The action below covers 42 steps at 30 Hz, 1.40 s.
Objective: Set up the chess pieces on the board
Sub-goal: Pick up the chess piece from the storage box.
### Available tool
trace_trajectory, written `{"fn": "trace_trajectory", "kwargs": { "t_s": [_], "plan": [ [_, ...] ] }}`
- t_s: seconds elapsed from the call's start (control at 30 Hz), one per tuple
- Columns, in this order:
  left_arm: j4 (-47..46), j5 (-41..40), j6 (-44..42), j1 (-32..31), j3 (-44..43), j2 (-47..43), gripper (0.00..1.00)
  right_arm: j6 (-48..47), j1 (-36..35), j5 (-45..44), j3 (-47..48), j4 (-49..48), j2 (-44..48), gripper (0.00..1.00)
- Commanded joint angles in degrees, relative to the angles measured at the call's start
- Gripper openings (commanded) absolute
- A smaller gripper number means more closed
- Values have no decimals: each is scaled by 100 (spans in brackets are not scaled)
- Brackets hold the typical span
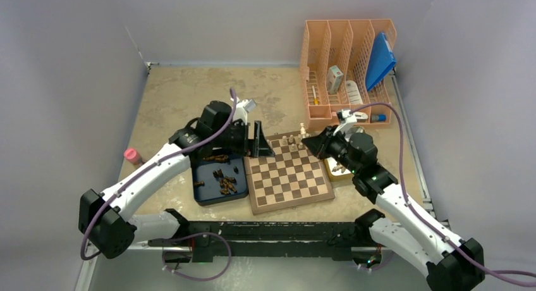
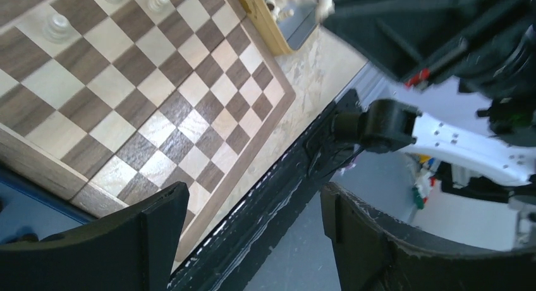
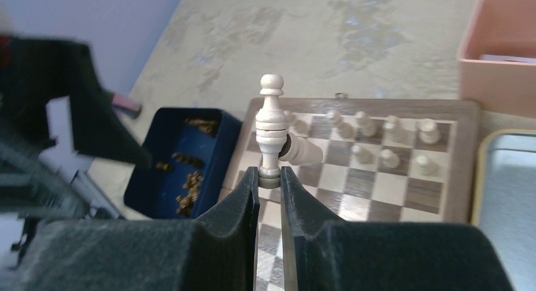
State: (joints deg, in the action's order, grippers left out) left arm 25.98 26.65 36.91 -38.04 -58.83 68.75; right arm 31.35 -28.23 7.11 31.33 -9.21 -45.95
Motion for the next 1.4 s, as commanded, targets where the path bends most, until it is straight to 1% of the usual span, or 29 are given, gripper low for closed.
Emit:
{"fn": "trace_trajectory", "kwargs": {
  "t_s": [0.0, 0.07, 0.1, 0.13, 0.27, 0.4, 0.5, 0.63, 0.8, 0.93, 1.1, 1.23, 1.37],
  "plan": [
    [-733, 1250, 500, 813, -278, 28, 75, -173, -412, 531, -68, -854, 100, 0],
    [-920, 1624, 551, 994, -336, 100, 72, -207, -625, 633, -119, -1017, 95, 0],
    [-912, 1682, 490, 1012, -426, 159, 71, -225, -737, 667, -153, -1095, 100, 0],
    [-720, 1681, 327, 1019, -706, 339, 69, -243, -965, 745, -225, -1288, 146, 0],
    [-566, 1829, 162, 1018, -980, 531, 68, -300, -1251, 834, -337, -1504, 262, 0],
    [-541, 2210, 115, 1018, -1165, 802, 63, -368, -1311, 1178, -392, -1699, 144, 0],
    [-599, 2515, 116, 1018, -1192, 1001, 55, -362, -1351, 1185, -432, -1771, 87, 0],
    [-532, 2792, 63, 1022, -1176, 1211, 50, -345, -1367, 1195, -481, -1863, 77, 0],
    [-785, 3080, 180, 1018, -1084, 1245, 48, -323, -1411, 1280, -491, -1974, -91, 0],
    [-933, 3245, 209, 1019, -963, 1261, 43, -311, -1443, 1275, -495, -2036, -189, 0],
    [-1137, 3599, 279, 1019, -792, 1335, 33, -286, -1467, 1213, -519, -2134, -229, 0],
    [-1014, 3631, 153, 1018, -806, 1371, 28, -242, -1496, 1231, -532, -2243, -308, 0],
    [-973, 3604, 86, 1019, -784, 1352, 27, -282, -1510, 1222, -506, -2244, -404, 0]
  ]
}}
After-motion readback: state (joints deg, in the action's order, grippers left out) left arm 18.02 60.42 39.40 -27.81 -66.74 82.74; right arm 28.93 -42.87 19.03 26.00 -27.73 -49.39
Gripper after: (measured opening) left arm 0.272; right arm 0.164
